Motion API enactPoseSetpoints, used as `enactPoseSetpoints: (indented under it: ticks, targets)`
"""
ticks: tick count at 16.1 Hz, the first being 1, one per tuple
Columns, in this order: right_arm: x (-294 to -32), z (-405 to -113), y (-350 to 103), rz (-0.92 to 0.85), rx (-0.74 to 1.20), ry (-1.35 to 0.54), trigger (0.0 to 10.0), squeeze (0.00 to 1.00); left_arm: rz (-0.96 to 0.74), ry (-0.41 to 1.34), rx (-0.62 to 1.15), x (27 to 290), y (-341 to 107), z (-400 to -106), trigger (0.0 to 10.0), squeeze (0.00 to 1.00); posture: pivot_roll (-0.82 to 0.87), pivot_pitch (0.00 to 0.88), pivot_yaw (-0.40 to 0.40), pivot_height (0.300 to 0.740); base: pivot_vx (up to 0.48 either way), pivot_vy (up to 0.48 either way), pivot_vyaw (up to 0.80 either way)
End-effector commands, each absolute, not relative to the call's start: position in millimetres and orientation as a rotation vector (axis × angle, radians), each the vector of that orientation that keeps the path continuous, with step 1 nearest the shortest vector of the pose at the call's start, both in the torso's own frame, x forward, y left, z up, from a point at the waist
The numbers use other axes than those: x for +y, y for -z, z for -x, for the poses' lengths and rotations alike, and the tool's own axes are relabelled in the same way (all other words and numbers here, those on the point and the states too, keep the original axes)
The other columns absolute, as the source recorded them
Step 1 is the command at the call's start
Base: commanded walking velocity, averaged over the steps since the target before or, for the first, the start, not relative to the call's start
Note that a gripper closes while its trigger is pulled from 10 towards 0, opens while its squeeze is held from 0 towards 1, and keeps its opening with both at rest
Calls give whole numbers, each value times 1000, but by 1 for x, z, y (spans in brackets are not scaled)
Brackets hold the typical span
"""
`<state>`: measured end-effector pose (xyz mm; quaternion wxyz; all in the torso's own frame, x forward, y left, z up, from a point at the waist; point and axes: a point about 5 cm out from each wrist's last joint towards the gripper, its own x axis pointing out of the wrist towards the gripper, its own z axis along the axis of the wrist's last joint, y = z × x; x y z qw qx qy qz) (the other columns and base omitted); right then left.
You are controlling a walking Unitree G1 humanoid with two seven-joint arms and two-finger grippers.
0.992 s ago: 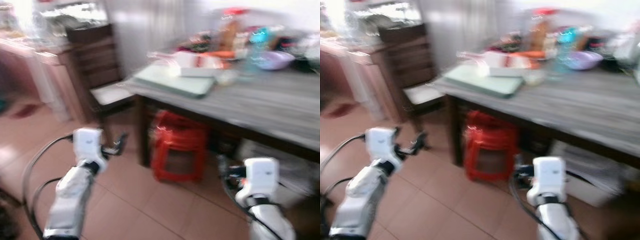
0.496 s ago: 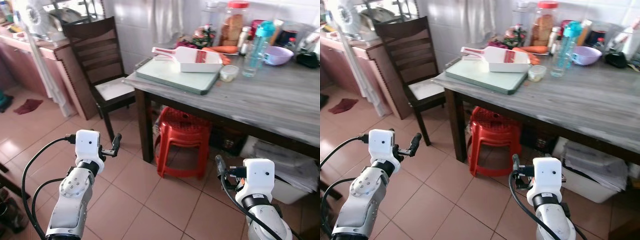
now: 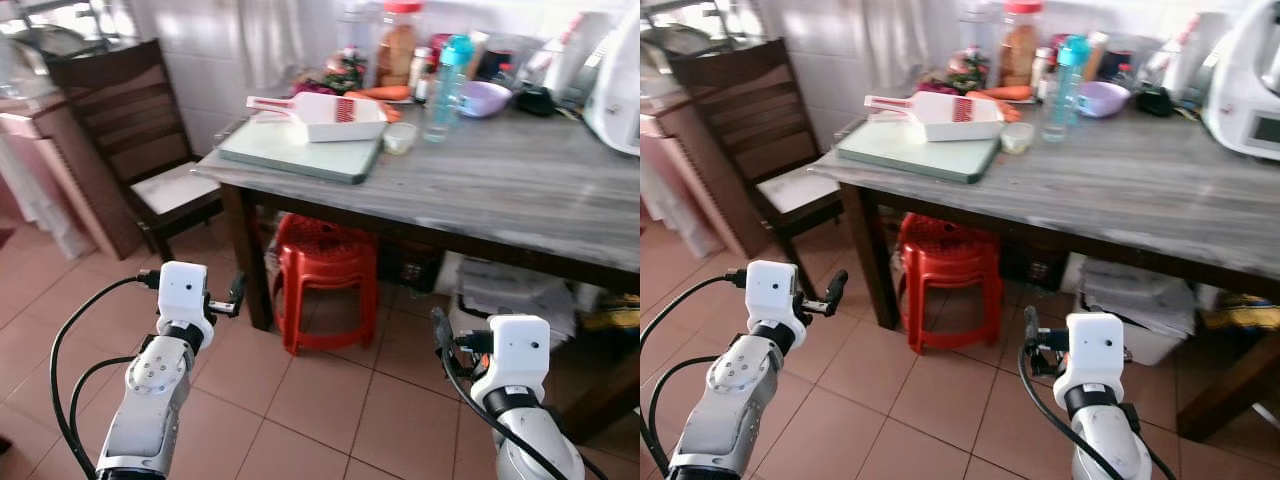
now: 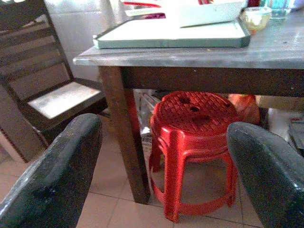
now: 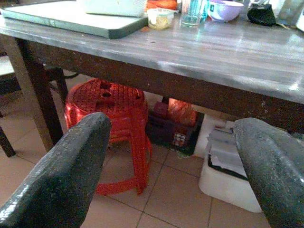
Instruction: Setting the table
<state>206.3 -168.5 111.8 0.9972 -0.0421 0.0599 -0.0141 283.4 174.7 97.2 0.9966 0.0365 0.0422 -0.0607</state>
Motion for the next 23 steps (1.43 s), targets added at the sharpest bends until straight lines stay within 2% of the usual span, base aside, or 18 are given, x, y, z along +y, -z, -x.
enactPoseSetpoints:
  ticks: [1,10,23]
  targets:
    - [-170,-207,-112,82,126,31,10000,0,-91,109,96,176,-98,-284,10000,0,-32,18,29,740,0,0,0]
    - [-171,-206,-109,73,138,40,10000,0,-105,99,104,177,-97,-284,10000,0,-29,22,29,740,0,0,0]
    - [-172,-206,-109,72,142,50,10000,0,-113,91,108,178,-97,-284,10000,0,-33,29,28,740,-260,0,0]
